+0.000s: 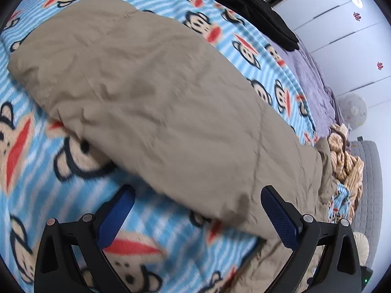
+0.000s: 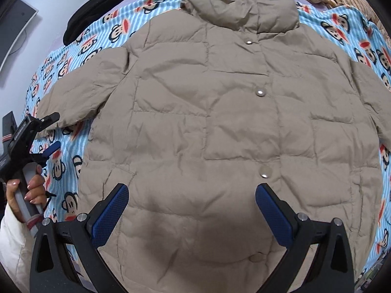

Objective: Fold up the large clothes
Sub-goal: 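Grasp the jacket sleeve with the left tool and fold it across the body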

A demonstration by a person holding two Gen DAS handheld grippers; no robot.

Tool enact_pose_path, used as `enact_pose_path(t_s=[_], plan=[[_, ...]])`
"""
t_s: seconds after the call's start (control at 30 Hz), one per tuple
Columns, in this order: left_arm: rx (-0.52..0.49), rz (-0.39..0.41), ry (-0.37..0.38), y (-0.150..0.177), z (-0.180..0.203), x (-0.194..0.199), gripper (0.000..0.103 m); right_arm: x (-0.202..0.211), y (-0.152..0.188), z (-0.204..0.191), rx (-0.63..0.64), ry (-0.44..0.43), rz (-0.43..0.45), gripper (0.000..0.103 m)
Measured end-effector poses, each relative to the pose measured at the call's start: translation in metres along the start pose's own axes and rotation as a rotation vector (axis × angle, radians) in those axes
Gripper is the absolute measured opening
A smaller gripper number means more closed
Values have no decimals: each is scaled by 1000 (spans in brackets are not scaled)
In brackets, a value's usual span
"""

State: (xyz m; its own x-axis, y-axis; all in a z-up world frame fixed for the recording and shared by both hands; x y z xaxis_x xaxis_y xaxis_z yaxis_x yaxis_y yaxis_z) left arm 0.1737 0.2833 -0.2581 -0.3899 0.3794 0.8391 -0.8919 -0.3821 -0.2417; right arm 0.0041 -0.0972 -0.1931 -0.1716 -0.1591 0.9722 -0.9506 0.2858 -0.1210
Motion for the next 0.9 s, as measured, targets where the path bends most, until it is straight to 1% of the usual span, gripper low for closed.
enact_pose_path(t_s=[0.1,0.13,0.17,0.2,0.23,0.27,0.3,0.33,0.37,0.4,0.43,0.47,0.5,0.53,0.57,0.63,0.7,0.73,0.8,0.9], plan=[[-1,63,-34,-36,-14,2,103,-8,-10,-17,3,-27,25,103],[-3,81,-47,-46,-17,3,101,-11,-14,-23,3,-37,35,103],[-3,93,-70,-55,-21,2,89,-14,-18,-28,3,-43,42,103],[-5,91,-94,-63,-25,-1,65,-17,-23,-33,2,-50,45,103],[-5,81,-100,-69,-29,-5,50,-20,-27,-38,2,-60,49,103],[3,77,-75,-74,-28,-9,23,-23,-32,-44,1,-70,54,103],[20,80,-26,-79,-28,-10,9,-26,-37,-50,1,-80,62,103],[37,94,-11,-83,-29,-7,9,-27,-42,-56,3,-91,72,103],[25,111,-31,-86,-29,-2,9,-28,-47,-62,4,-102,84,102],[-10,137,-63,-89,-27,6,9,-28,-53,-68,2,-114,100,100],[-49,158,-89,-90,-20,13,9,-27,-59,-73,-2,-135,117,84],[-102,184,-116,-91,-12,23,9,-28,-64,-81,-5,-164,128,50],[-149,207,-137,-92,-3,32,9,-31,-69,-89,-13,-201,126,30],[-195,230,-154,-90,8,42,9,-35,-74,-96,-29,-243,117,13],[-241,256,-163,-91,20,54,9,-38,-78,-102,-45,-275,115,13],[-321,305,-159,-90,46,77,9,-46,-88,-118,-49,-332,120,13],[-396,346,-138,-89,77,96,9,-57,-94,-135,-44,-383,119,13],[-435,360,-119,-88,95,103,9,-66,-95,-143,-45,-403,104,13],[-504,363,-76,-78,132,108,9,-87,-93,-152,-55,-422,67,12],[-626,340,-5,-55,198,95,9,-112,-86,-156,-78,-439,18,12]])
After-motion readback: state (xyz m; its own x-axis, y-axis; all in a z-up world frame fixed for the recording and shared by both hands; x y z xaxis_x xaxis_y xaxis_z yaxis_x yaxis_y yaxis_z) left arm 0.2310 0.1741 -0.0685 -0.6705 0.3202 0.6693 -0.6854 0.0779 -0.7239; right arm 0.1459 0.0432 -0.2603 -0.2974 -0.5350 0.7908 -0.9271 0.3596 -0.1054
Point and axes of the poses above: each gripper's, at about its wrist camera, not at the fingertips, and x roughly against the way its jaws point, z to its right, y to its underside, the point moved 9 cm from there along -x, roughly the way its jaws point, and after that the axes turned 5 degrees about -x, right-handed, at the moved point
